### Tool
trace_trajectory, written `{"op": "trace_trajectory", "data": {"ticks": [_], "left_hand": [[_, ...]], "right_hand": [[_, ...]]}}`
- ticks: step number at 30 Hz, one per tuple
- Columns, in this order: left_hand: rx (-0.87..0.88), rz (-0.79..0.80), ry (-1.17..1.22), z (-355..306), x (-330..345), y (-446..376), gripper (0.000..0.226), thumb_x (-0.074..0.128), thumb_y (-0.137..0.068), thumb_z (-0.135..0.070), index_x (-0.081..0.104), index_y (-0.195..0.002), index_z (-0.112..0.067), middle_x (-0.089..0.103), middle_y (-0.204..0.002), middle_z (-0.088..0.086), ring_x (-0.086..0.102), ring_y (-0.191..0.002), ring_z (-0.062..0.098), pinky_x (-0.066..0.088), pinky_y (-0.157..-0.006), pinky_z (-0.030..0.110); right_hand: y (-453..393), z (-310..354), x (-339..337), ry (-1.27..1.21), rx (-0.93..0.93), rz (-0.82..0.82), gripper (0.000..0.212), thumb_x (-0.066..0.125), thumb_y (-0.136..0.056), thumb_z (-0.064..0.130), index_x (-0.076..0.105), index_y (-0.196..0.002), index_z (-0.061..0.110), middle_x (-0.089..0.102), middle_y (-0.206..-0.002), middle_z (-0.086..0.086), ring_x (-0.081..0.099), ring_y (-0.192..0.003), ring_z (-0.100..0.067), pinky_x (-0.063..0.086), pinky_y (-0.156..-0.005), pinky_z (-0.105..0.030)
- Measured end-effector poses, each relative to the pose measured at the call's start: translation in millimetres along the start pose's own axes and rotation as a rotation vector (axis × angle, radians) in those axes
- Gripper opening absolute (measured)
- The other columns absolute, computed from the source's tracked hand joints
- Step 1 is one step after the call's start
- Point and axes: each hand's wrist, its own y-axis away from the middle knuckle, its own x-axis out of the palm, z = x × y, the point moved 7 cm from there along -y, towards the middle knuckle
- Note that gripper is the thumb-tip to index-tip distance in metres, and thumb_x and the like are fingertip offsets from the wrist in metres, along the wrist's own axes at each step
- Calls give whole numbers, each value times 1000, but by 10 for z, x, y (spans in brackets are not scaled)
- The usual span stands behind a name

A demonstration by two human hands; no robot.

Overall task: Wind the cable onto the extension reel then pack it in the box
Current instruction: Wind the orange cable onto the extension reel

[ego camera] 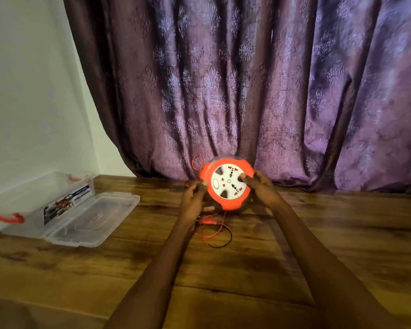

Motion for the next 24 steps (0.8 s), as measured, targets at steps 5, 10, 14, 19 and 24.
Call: {"op": "trace_trajectory", "data": {"ticks": [5, 10, 14, 19, 24], "left_hand": [[158, -161, -264, -99, -137, -44, 25, 58, -97, -7, 60, -121, -2, 68, -116, 17, 65, -102, 29, 54, -93, 45], [142, -49, -388, -74, -72, -49, 12, 61, -92, 0, 71, -99, 2, 73, -102, 21, 65, -93, 25, 52, -95, 54], [192, -136, -305, -216, -172, -28, 13, 61, -95, -6, 69, -98, 4, 71, -95, 21, 66, -90, 29, 51, -93, 47], [196, -391, -299, -372, -580, -86, 17, 53, -96, -3, 69, -96, 3, 66, -85, 17, 62, -80, 28, 53, -82, 40], [27, -576, -528, -273, -1012, -45, 24, 52, -93, -4, 70, -108, 3, 69, -109, 28, 65, -105, 39, 50, -90, 40]], "right_hand": [[5, 53, -108, -22, -83, 22, 17, 69, -92, 12, 66, -108, 16, 78, -94, 4, 73, -84, -8, 57, -67, -23], [28, 75, -143, -3, -107, 27, 20, 70, -91, 10, 66, -110, 16, 78, -94, 3, 73, -84, -9, 58, -67, -24], [20, 142, -227, 40, -155, -101, 32, 71, -89, 4, 58, -119, 10, 70, -93, 1, 68, -79, -11, 57, -61, -21], [-22, 152, -378, 53, -184, -210, 39, 69, -90, 1, 52, -125, 6, 62, -90, 1, 62, -77, -7, 54, -62, -20], [-28, 82, -441, -56, -157, -218, 38, 66, -92, 3, 54, -128, 0, 67, -94, -5, 63, -81, -13, 54, -71, -28]]}}
